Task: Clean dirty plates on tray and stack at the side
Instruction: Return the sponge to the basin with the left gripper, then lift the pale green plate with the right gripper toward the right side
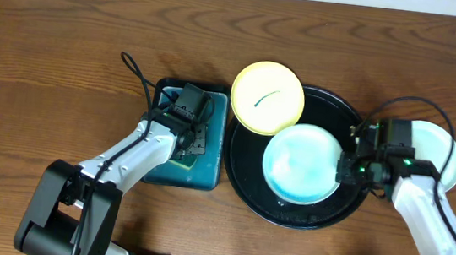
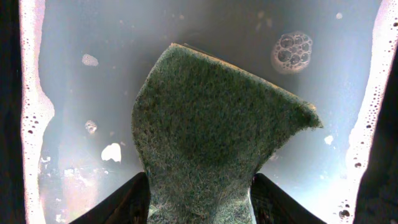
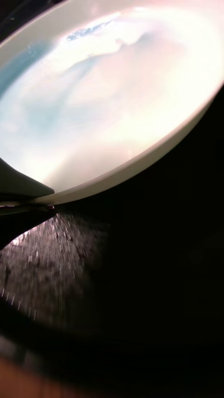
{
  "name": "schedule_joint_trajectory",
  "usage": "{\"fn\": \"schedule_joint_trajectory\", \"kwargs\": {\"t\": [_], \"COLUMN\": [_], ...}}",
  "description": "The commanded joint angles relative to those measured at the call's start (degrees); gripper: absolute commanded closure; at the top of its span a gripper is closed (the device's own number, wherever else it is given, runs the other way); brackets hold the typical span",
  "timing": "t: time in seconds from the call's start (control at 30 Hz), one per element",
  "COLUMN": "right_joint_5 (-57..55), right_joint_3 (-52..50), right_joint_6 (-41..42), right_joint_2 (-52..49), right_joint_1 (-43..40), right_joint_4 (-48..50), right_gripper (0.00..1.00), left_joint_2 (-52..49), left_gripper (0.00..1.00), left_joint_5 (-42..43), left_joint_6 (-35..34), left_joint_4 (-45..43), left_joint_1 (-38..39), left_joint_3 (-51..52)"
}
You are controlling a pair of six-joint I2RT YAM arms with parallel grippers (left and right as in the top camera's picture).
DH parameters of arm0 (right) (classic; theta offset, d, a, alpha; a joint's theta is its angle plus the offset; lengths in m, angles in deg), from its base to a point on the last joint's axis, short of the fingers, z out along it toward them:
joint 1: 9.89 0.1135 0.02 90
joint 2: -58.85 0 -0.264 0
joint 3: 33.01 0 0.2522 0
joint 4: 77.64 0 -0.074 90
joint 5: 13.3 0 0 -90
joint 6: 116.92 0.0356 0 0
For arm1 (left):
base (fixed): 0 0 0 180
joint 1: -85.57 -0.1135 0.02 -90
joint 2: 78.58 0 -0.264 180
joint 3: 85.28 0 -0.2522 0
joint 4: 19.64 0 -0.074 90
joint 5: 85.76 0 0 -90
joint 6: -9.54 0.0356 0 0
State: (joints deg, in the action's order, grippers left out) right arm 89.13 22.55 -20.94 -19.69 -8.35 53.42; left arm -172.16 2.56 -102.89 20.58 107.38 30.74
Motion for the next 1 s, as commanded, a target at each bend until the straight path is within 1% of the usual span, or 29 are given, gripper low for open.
{"fn": "schedule_joint_trajectory", "kwargs": {"t": [0.0,0.03,0.1,0.13,0.17,0.2,0.23,0.27,0.4,0.53,0.63,0.8,0.83,0.87,0.9,0.93,0.97], "right_joint_5": [-5.2,-5.86,-7.21,-7.82,-8.61,-9.46,-10.62,-11.45,-14.56,-18.82,-21.9,-25.99,-26.47,-27.06,-27.71,-28.5,-29.75], "right_joint_3": [-0.11,-0.11,-0.11,-0.11,-0.11,-0.11,-0.11,-0.11,-0.11,-0.11,-0.11,-0.11,-0.09,-0.04,0.07,0.24,0.5], "right_joint_6": [-0.46,-0.46,-0.24,-0.24,-0.22,-0.22,-0.22,-0.2,0.22,0.22,0.22,0.22,0.2,0.2,0.2,0.2,0.22], "right_joint_2": [6.14,7.15,9.25,10.03,10.78,11.32,11.91,12.24,12.76,12.76,12.76,12.76,12.76,12.76,12.79,12.79,12.87], "right_joint_1": [0.5,0.5,0.52,0.59,0.79,1.01,1.36,1.66,3.39,6.01,7.78,10.58,11.06,11.63,12.26,12.85,13.73], "right_joint_4": [0.04,0.04,0.09,0.11,0.09,0.09,0.07,0.04,0.07,0.07,0.24,0.57,0.76,1.03,1.2,1.44,1.86], "right_gripper": [0.99,0.99,0.99,0.99,0.99,0.99,0.99,0.99,0.99,0.99,0.99,0.99,0.99,0.99,0.99,0.99,0.99], "left_joint_2": [-1.33,-1.64,-2.45,-2.95,-3.56,-4.17,-4.81,-5.6,-7.91,-7.96,-6.6,-1.51,-0.11,0.87,1.88,2.56,2.86], "left_gripper": [0.49,0.51,0.61,0.69,0.76,0.81,0.9,0.92,0.92,0.93,0.93,0.93,0.91,0.75,0.56,0.46,0.43], "left_joint_5": [-0.04,-0.04,-0.04,-0.04,-0.04,-0.02,-0.04,-0.04,-0.02,0.02,0.02,-0.02,-0.02,0.0,0.0,0.0,0.0], "left_joint_6": [0.33,0.31,0.31,0.31,0.33,0.33,0.33,0.33,0.33,0.33,0.35,0.35,0.35,0.33,0.33,0.31,0.28], "left_joint_4": [-0.44,-0.46,-0.5,-0.52,-0.66,-0.7,-0.9,-0.98,-1.29,-1.09,-0.87,0.0,0.31,0.68,1.31,1.92,2.71], "left_joint_1": [-0.2,-0.2,-0.2,-0.2,-0.2,-0.2,-0.2,-0.2,-0.2,-0.22,-0.22,-0.26,-0.26,-0.26,-0.26,-0.24,-0.24], "left_joint_3": [0.42,0.42,0.42,0.42,0.42,0.42,0.42,0.42,0.42,0.39,0.37,0.17,0.17,0.17,0.17,0.17,0.17]}}
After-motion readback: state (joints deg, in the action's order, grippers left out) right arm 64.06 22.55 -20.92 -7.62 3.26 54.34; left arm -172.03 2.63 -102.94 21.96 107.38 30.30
